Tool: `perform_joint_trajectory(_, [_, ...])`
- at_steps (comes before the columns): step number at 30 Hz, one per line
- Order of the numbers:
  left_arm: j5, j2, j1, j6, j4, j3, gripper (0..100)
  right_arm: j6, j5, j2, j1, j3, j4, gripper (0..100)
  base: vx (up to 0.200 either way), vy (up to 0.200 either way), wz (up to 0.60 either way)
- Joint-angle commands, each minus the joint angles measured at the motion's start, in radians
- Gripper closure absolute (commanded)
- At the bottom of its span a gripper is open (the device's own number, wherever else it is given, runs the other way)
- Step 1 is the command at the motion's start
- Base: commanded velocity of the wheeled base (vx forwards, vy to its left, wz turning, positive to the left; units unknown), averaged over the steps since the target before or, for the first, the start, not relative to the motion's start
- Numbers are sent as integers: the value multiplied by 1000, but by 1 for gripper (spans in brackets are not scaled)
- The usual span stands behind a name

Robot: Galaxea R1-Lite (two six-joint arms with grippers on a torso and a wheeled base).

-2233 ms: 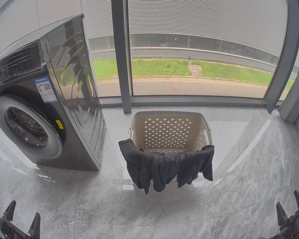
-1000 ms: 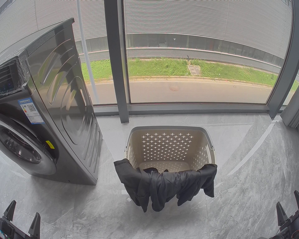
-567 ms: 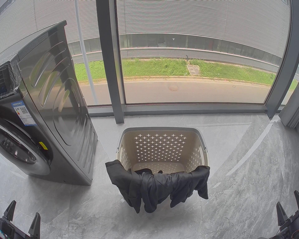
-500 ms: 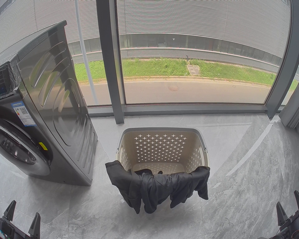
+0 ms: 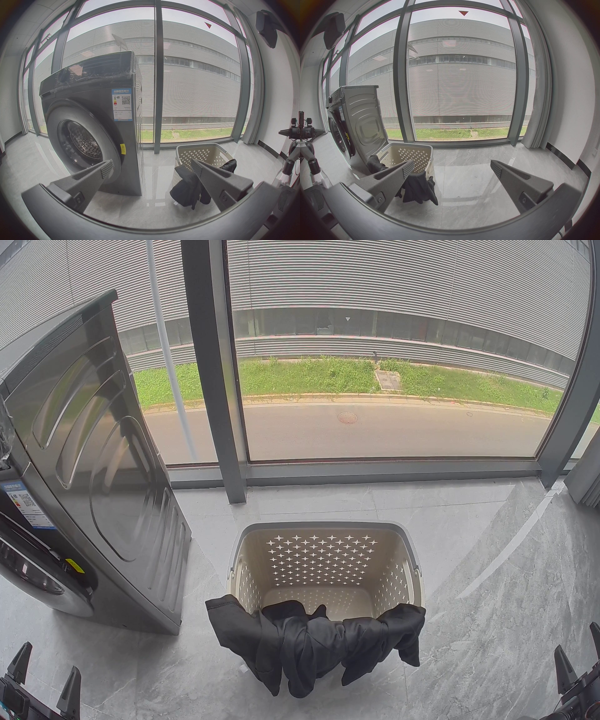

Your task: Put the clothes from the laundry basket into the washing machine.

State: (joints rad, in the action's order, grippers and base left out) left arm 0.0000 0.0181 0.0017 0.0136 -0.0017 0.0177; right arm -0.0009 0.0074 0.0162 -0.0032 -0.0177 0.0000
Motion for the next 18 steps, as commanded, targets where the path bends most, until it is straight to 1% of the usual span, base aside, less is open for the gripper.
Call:
perform_joint_trajectory(1, [0, -18, 0, 0, 0, -18, 0, -1, 0, -9, 0, 18, 0, 0, 0, -200, 0])
perform_joint_trajectory(5, [0, -18, 0, 0, 0, -18, 0, -1, 0, -9, 0, 18, 0, 0, 0, -200, 0])
perform_joint_trajectory(14, [0, -17, 0, 0, 2, -18, 0, -1, 0, -10, 0, 18, 0, 0, 0, 0, 0])
perform_joint_trajectory(18, [0, -18, 0, 0, 0, -18, 0, -1, 2, -10, 0, 18, 0, 0, 200, 0, 0])
